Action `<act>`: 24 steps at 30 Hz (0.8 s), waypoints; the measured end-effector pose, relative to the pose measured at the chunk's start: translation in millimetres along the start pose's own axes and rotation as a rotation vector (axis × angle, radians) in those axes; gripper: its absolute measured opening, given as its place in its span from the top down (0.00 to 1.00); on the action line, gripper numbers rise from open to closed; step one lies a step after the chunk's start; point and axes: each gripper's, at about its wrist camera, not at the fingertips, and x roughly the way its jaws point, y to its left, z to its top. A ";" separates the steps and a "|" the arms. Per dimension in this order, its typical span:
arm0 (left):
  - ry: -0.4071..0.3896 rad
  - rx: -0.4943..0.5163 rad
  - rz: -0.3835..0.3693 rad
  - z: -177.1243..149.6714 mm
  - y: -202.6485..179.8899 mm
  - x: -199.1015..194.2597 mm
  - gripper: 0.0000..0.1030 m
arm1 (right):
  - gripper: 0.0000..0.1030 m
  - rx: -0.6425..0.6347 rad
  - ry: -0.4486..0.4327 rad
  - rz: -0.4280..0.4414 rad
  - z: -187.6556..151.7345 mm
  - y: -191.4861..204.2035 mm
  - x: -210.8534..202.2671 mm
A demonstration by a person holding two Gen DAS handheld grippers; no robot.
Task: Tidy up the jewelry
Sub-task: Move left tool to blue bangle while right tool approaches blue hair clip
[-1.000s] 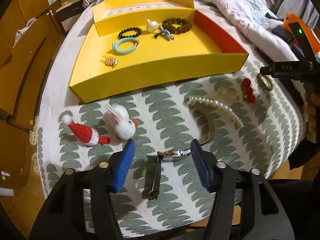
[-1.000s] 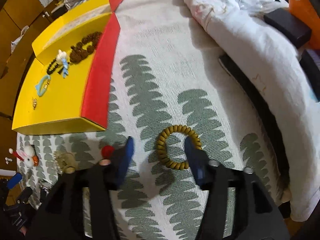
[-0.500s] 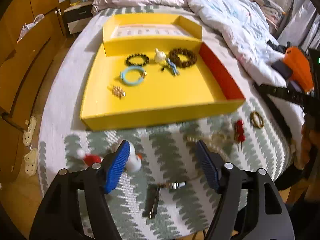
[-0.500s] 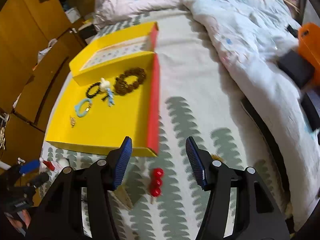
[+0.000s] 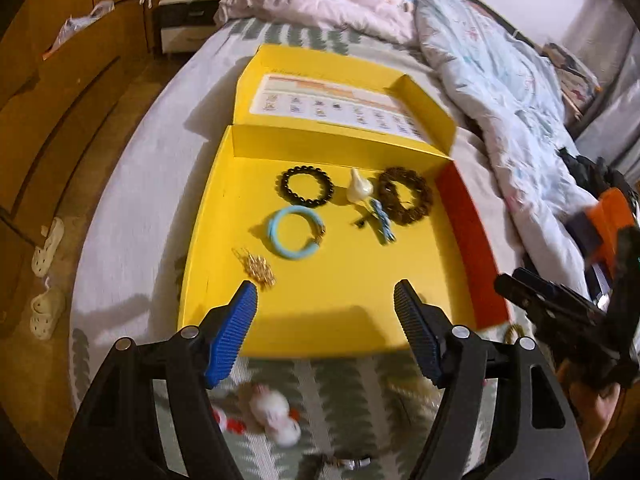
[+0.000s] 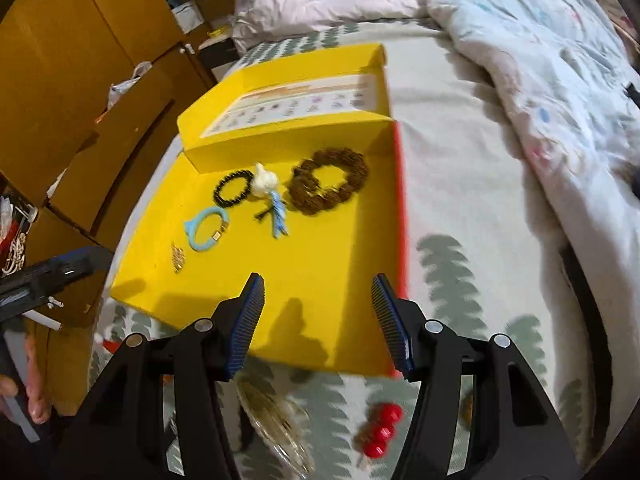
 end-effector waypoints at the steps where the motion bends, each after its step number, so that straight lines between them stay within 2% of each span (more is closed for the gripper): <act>1: 0.012 -0.012 -0.008 5.0 2.9 6.5 0.32 | 0.42 -0.013 0.004 0.006 3.9 4.1 4.1; 4: 0.035 -0.024 -0.004 17.9 10.7 27.6 0.32 | 0.43 -0.048 0.009 0.017 13.0 15.0 16.7; 8: 0.067 -0.040 -0.012 26.6 22.8 50.0 0.32 | 0.54 -0.059 0.039 0.028 25.1 23.5 37.8; 15: 0.128 -0.062 0.007 35.2 38.3 82.2 0.32 | 0.54 -0.118 0.076 0.011 31.4 44.2 65.6; 24: 0.147 -0.045 0.042 48.6 41.1 94.1 0.32 | 0.54 -0.179 0.135 -0.042 32.7 61.0 101.5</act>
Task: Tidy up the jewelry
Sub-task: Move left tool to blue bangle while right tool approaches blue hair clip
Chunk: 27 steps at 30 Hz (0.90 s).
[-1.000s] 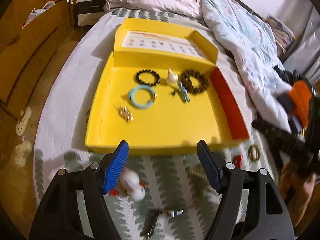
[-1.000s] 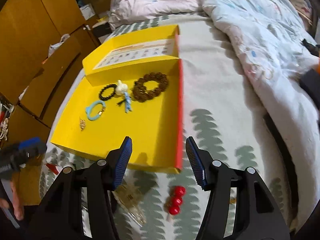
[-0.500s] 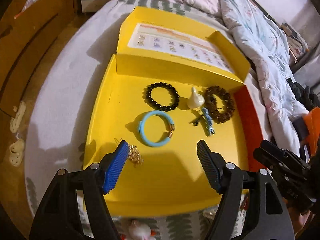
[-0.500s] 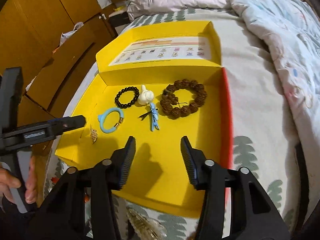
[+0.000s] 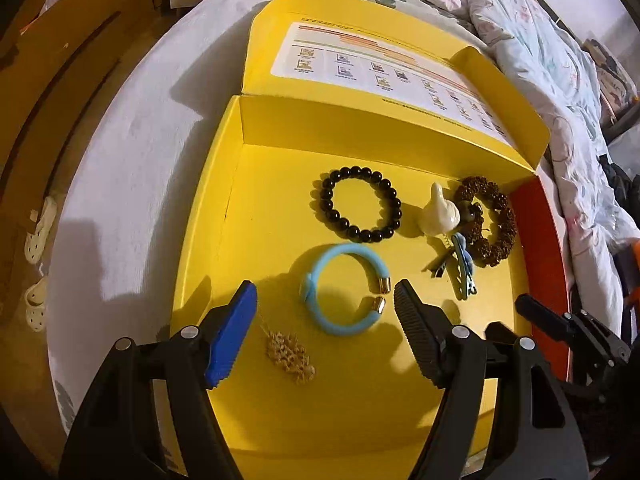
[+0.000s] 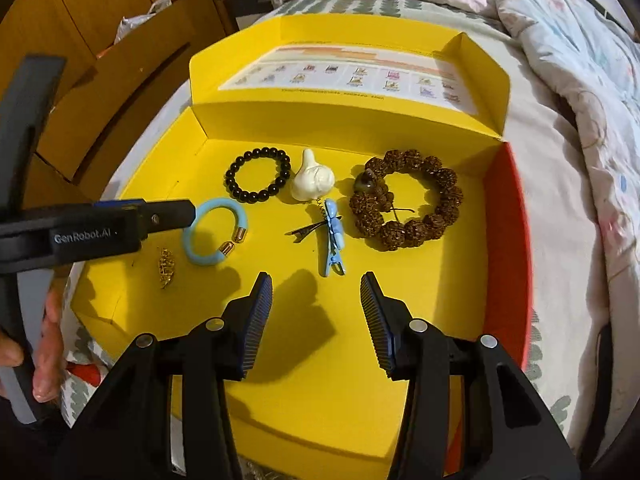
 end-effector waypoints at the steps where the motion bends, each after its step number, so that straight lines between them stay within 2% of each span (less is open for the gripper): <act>1: 0.005 0.003 0.000 1.3 -0.3 1.4 0.33 | 0.54 -0.002 0.008 0.006 0.5 0.5 3.5; 4: 0.023 0.001 -0.003 4.7 0.5 7.0 0.36 | 0.54 -0.008 0.028 0.009 3.1 1.0 12.1; 9: 0.071 -0.016 -0.016 5.5 5.1 17.4 0.48 | 0.57 0.003 0.046 0.026 8.5 0.8 21.5; 15: 0.087 -0.021 -0.027 4.7 6.7 20.5 0.48 | 0.58 -0.014 0.068 -0.018 14.1 4.0 32.4; 23: 0.105 -0.014 -0.031 7.6 6.2 27.0 0.48 | 0.58 -0.016 0.098 -0.019 22.4 2.2 43.9; 27: 0.122 -0.009 -0.019 9.2 3.4 35.1 0.54 | 0.58 -0.015 0.112 -0.022 23.8 1.5 50.1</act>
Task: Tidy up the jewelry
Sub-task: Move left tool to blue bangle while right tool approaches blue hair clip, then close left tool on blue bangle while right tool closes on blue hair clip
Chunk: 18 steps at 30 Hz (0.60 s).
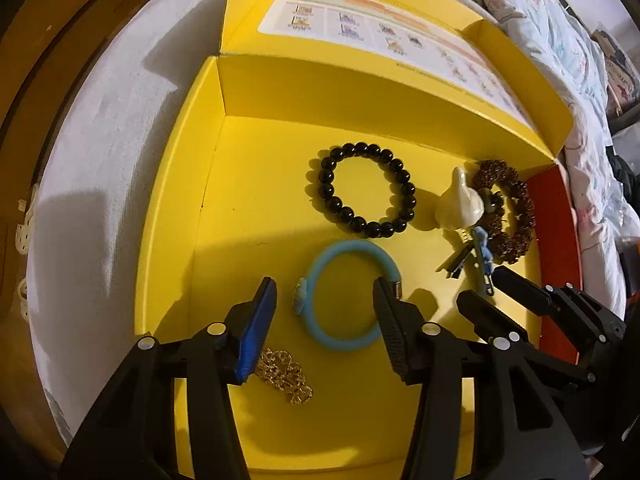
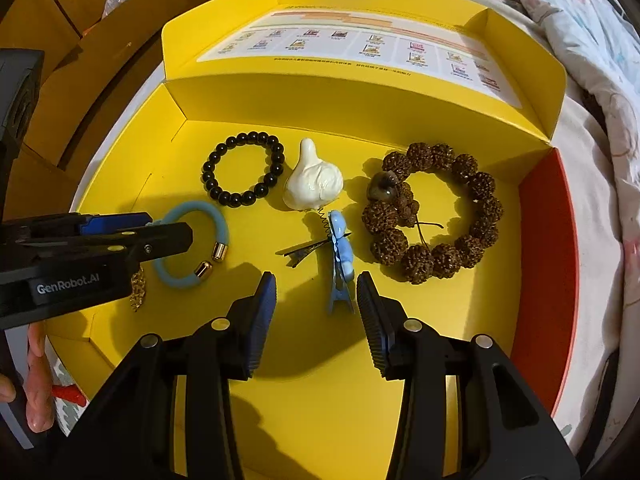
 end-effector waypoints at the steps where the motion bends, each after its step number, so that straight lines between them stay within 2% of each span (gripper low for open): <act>1: 0.006 -0.001 0.000 0.1 0.2 2.4 0.54 | 0.58 0.001 0.004 -0.010 0.2 -0.4 1.9; 10: 0.001 0.000 0.005 0.3 2.2 2.9 0.57 | 0.66 -0.013 0.003 -0.044 4.8 2.4 8.1; 13: -0.002 -0.003 0.010 0.4 2.4 2.5 0.60 | 0.70 -0.026 0.001 -0.065 4.8 4.9 8.8; 15: -0.005 -0.007 0.016 0.3 3.4 2.1 0.67 | 0.72 -0.044 0.001 -0.087 3.2 7.2 8.7; 18: -0.004 -0.012 0.019 0.5 5.2 1.9 0.71 | 0.72 -0.056 0.000 -0.102 1.7 11.2 8.6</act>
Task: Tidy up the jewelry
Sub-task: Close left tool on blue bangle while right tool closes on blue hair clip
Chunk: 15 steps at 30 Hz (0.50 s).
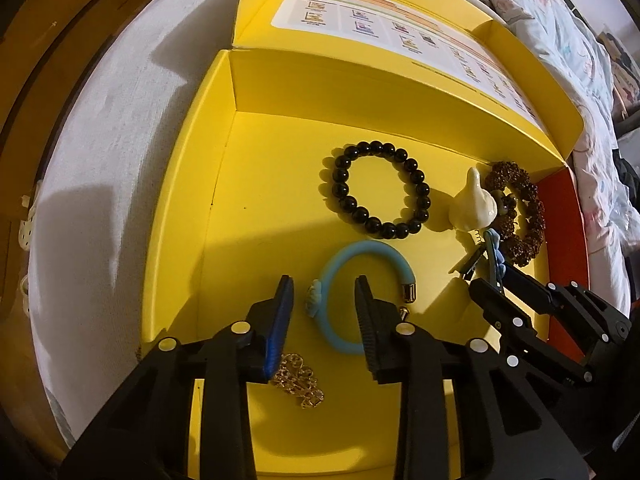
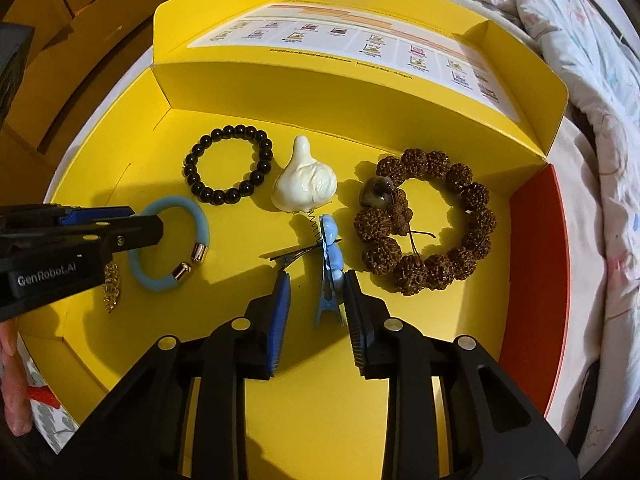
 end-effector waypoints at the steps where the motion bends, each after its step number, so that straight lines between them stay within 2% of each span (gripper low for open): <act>1: 0.000 0.002 0.002 0.0 0.2 -0.1 0.72 | 0.72 -0.003 -0.001 -0.005 0.1 1.8 0.2; 4: -0.002 0.007 0.010 -0.5 -1.1 -0.1 0.75 | 0.73 -0.009 -0.002 -0.014 -0.1 3.2 0.2; 7: -0.001 0.013 0.014 -0.2 -3.0 0.9 0.82 | 0.75 -0.008 -0.001 -0.013 -2.2 4.1 -1.3; 9: -0.003 0.010 0.020 -0.5 -3.0 0.7 0.87 | 0.82 -0.004 -0.001 -0.019 -2.5 3.1 -2.2; 15: -0.001 -0.008 0.003 -0.6 1.3 -1.0 0.88 | 0.87 0.010 -0.001 -0.012 -3.8 -2.1 -3.9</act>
